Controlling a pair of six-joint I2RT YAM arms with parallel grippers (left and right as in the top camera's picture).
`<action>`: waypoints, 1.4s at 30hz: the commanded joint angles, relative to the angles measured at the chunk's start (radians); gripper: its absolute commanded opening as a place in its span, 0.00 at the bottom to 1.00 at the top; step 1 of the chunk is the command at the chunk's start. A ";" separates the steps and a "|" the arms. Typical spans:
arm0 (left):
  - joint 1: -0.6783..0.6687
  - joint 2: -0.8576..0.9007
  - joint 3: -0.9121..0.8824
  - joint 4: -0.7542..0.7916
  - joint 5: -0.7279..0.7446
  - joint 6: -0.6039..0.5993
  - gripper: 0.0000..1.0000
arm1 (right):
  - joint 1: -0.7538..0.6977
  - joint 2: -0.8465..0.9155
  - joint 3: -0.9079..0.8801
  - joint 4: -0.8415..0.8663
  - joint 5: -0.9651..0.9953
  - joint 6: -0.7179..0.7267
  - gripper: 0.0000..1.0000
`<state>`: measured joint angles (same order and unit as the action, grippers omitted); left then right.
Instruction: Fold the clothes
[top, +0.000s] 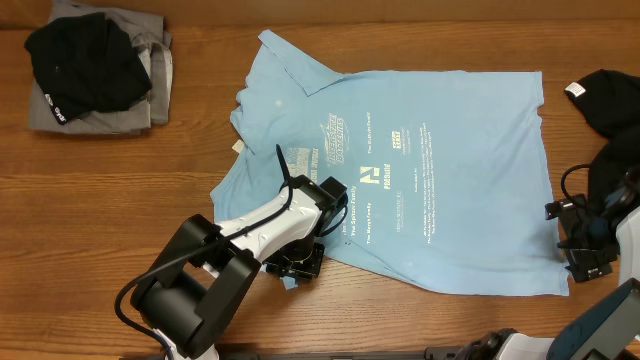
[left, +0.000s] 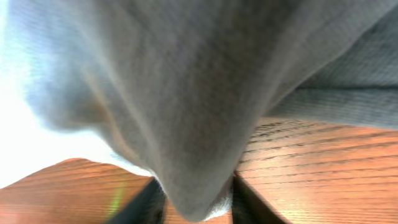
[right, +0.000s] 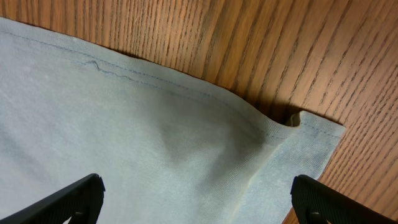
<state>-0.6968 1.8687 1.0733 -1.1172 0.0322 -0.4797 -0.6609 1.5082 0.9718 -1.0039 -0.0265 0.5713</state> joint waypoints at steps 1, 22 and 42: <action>0.021 0.011 0.014 -0.005 -0.043 -0.006 0.22 | -0.001 -0.025 -0.002 0.003 -0.002 -0.003 1.00; 0.079 0.010 0.218 -0.005 -0.293 -0.003 0.04 | -0.001 -0.025 -0.002 0.003 -0.003 -0.003 1.00; 0.242 0.011 0.219 0.116 -0.426 0.003 0.40 | -0.001 -0.025 -0.002 -0.004 -0.044 -0.003 1.00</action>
<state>-0.5041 1.8687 1.2751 -1.0027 -0.3424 -0.4751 -0.6609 1.5082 0.9718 -1.0111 -0.0391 0.5716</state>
